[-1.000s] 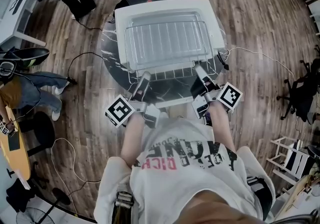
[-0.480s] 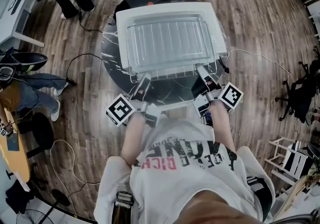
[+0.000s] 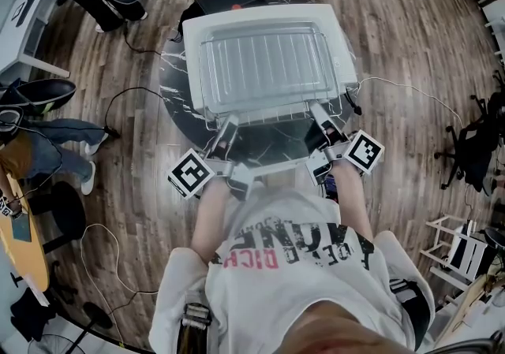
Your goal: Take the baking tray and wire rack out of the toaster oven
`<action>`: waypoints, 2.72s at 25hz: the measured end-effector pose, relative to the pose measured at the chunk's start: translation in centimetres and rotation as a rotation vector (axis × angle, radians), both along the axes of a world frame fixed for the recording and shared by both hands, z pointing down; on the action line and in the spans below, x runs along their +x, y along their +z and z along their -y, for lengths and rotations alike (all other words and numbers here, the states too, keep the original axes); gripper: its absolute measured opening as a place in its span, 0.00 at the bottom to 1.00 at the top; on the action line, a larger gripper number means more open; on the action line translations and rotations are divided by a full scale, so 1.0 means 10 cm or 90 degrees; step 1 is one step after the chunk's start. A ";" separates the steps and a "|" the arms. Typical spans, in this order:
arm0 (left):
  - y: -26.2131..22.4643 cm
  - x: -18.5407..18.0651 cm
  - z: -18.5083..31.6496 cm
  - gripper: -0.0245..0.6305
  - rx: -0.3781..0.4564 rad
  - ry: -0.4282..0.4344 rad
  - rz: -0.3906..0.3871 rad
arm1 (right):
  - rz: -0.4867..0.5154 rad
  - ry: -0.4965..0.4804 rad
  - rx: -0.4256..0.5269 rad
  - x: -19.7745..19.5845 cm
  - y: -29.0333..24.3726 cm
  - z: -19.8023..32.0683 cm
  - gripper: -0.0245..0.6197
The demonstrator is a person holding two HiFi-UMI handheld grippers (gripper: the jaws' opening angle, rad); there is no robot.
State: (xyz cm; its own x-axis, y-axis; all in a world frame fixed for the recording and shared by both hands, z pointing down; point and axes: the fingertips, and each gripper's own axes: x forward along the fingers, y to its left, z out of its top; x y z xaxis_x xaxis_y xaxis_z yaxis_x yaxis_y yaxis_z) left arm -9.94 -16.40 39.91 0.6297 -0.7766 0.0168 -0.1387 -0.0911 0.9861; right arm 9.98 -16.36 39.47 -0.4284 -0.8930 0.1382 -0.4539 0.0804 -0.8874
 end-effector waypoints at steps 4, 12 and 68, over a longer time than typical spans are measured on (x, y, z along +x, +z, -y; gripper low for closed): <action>-0.06 -0.01 -0.02 0.29 0.020 0.020 -0.027 | -0.028 -0.049 0.032 -0.09 -0.11 0.00 0.32; -0.08 -0.09 -0.17 0.31 0.035 0.023 -0.034 | -0.036 -0.044 0.032 -0.04 -0.08 -0.17 0.39; -0.48 1.21 -2.37 0.04 0.393 -0.058 0.686 | -0.519 -0.183 0.340 0.22 -0.39 -2.33 0.05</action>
State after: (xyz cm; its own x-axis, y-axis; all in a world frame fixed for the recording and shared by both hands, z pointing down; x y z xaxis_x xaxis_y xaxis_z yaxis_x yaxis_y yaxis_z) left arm 2.18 7.35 35.12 0.4653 -0.8785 0.1085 -0.8802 -0.4462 0.1616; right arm 12.22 6.93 35.62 -0.5899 -0.8016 0.0977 -0.8060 0.5770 -0.1320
